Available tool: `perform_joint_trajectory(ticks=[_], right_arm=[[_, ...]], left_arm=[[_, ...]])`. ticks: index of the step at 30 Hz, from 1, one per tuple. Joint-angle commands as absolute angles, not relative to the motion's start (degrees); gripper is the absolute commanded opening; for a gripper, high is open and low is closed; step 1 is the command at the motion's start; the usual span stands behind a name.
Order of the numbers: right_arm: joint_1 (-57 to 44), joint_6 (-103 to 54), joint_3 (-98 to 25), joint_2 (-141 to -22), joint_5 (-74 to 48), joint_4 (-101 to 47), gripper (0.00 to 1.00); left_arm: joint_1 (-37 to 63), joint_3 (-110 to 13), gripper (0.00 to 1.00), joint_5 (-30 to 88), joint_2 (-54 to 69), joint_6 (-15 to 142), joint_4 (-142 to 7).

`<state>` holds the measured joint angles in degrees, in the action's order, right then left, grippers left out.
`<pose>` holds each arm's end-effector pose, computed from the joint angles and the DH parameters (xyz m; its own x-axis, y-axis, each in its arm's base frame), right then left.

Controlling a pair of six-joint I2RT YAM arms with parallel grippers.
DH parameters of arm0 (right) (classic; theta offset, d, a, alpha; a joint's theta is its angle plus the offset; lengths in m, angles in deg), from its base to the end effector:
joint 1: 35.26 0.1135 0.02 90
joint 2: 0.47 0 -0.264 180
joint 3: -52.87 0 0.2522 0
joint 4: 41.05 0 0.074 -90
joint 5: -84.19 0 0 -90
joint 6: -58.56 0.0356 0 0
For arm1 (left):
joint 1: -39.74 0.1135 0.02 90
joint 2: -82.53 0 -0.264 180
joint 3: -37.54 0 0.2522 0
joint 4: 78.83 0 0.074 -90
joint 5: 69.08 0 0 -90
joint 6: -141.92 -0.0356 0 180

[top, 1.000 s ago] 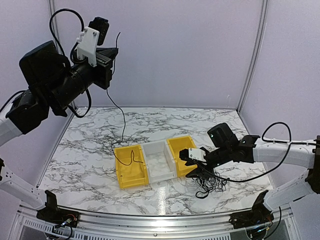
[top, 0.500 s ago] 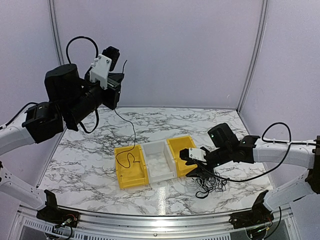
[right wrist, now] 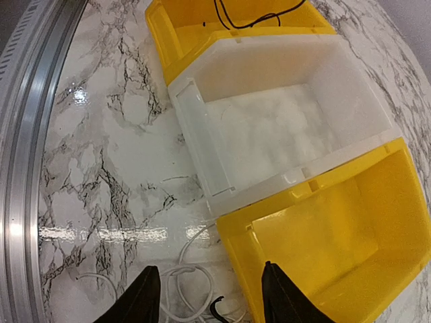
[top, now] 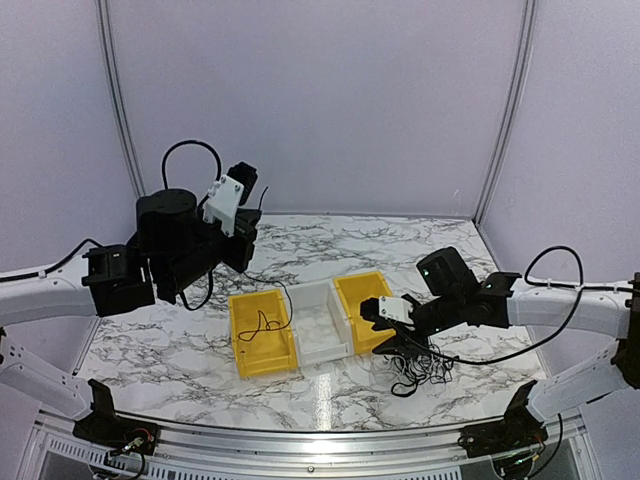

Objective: Untangle the cables

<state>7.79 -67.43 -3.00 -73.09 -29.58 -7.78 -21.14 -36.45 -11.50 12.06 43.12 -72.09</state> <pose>0.1737 0.1819 0.2111 0.0253 -0.7123 -0.7014 -0.9877 0.0907 -0.1277 0.1565 -0.2417 0.3720 0.0460 0.1829 -0.9821 0.4755 0.8606 0.1825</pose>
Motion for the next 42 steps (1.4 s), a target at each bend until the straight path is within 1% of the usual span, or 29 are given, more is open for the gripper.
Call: perform_joint_trajectory(ticks=[1, 11, 17, 27, 36, 42], right_arm=[[7.19, -67.04, -2.91, -71.67, -29.01, -8.83, 0.51], [7.2, -67.34, -2.96, -71.84, -29.07, -8.79, 0.51], [7.19, -67.38, -2.89, -71.81, -28.85, -8.8, 0.51], [7.19, -67.65, -2.64, -71.83, -28.57, -8.66, 0.51], [7.2, -67.84, -2.46, -72.01, -28.55, -8.57, 0.51], [7.19, -68.16, -2.25, -72.18, -28.49, -8.48, 0.51]], left_arm=[[-20.55, -30.19, 0.0, -13.21, 15.71, 48.25, -72.57], [-20.46, -21.32, 0.0, -15.38, 19.6, 53.89, -68.81], [-20.46, -18.25, 0.0, -11.08, 15.99, 58.06, -70.29], [-20.46, -17.8, 0.0, -5.66, 6.32, 61.41, -76.21], [-20.46, -24.22, 0.0, 2.46, 0.12, 62.38, -82.11], [-20.02, -22.33, 0.0, 2.6, -2.14, 62.5, -85.1]])
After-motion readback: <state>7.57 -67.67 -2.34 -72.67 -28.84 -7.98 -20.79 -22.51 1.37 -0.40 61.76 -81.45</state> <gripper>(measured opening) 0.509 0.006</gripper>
